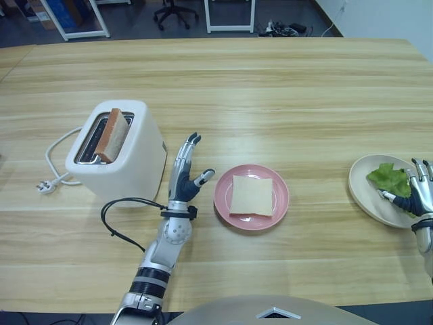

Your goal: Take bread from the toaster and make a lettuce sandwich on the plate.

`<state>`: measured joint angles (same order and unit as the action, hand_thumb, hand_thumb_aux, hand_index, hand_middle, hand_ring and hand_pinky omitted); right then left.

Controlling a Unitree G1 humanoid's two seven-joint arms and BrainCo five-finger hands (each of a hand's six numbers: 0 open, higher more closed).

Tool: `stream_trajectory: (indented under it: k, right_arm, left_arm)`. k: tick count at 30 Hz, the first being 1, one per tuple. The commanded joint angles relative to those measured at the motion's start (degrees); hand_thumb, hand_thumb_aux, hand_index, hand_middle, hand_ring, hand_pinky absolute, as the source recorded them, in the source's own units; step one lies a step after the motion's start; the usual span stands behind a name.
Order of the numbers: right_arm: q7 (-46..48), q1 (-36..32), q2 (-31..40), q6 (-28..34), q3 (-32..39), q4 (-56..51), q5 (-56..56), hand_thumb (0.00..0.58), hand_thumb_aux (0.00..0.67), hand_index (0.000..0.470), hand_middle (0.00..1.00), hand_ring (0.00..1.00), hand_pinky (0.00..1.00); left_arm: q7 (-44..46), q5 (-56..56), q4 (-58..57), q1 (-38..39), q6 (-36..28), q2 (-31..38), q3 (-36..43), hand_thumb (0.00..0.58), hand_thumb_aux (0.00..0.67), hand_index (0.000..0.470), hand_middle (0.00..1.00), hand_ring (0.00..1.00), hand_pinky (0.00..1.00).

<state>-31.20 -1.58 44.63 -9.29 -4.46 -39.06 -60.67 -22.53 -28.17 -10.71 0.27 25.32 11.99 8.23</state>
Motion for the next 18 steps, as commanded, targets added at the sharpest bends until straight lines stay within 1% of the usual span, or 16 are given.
stream_trajectory:
  k: [1,8,10,18]
  right_arm:
    - [-1.58,-2.20,1.54,-0.54,3.48,-4.29,2.83,0.449,0.352,0.247,0.00,0.00,0.00]
    - [-3.52,-7.25,3.43,-0.55,9.20,-13.15,5.58,0.462,0.368,0.258,0.00,0.00,0.00]
    - [-3.90,-7.87,3.73,-0.61,10.36,-13.69,6.17,0.458,0.363,0.254,0.00,0.00,0.00]
    - [-2.92,-6.51,3.17,-1.59,14.69,-10.90,9.28,0.452,0.355,0.249,0.00,0.00,0.00]
  left_arm:
    - [0.03,-0.35,-0.38,0.49,-0.22,0.05,-0.39,0.000,0.000,0.000,0.00,0.00,0.00]
    - [0.23,-0.59,0.02,0.67,-0.43,0.13,-0.27,0.000,0.000,0.000,0.00,0.00,0.00]
    - [0.34,-0.64,0.27,0.82,-0.53,0.17,-0.26,0.000,0.000,0.000,0.00,0.00,0.00]
    - [0.78,-0.73,0.79,1.44,-0.76,0.36,-0.27,0.000,0.000,0.000,0.00,0.00,0.00]
